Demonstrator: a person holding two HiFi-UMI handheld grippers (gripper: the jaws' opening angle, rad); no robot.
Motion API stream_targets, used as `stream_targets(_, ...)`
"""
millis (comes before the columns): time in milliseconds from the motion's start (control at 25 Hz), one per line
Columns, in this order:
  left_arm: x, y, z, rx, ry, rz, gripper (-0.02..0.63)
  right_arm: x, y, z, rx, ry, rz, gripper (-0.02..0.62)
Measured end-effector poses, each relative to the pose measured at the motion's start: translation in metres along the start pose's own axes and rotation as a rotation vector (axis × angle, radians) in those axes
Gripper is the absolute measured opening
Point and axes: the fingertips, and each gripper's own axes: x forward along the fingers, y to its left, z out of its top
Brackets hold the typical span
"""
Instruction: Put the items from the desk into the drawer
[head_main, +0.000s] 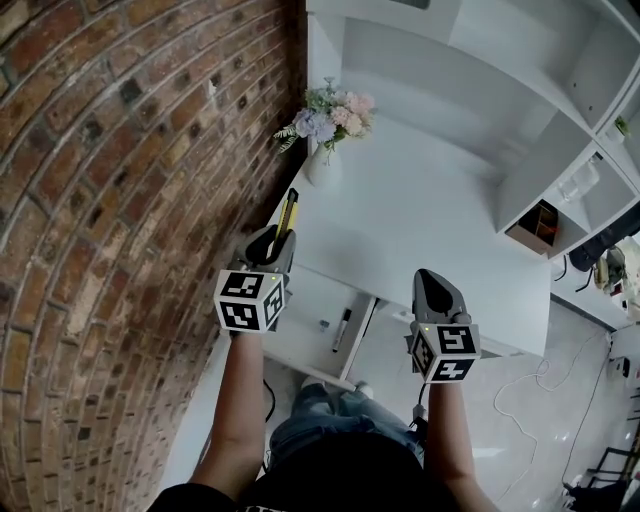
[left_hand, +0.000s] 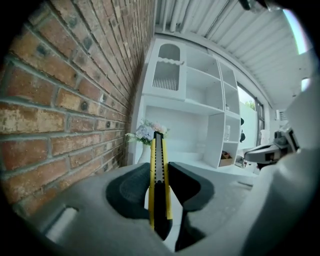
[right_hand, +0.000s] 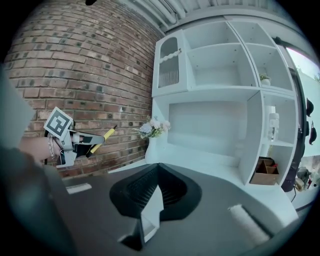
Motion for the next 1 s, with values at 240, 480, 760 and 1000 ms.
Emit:
stream_targets(240,-0.019,0.003,-0.002,0.021,-0.089,-0.02,0.115,0.0,0.011,-0.001,-0.016,-0.026,0.021,0.008)
stream_targets(480,-0.026,0.005,-0.043,0.036,-0.031,-0.037,0.115,0.006,0.022,-0.024,0.001,0.021,0.036,0.008)
stream_targets(760,-0.034,0.015,-0.122,-0.015,0.134,-0.024,0.115,0.012,0.039,-0.064,0.011,0.117,0.064,0.008)
stream_targets(1000,-0.033,0.015,-0.175,-0.055,0.262,-0.018,0.115,0.014,0.045,-0.087,0.019,0.176,0.074,0.008)
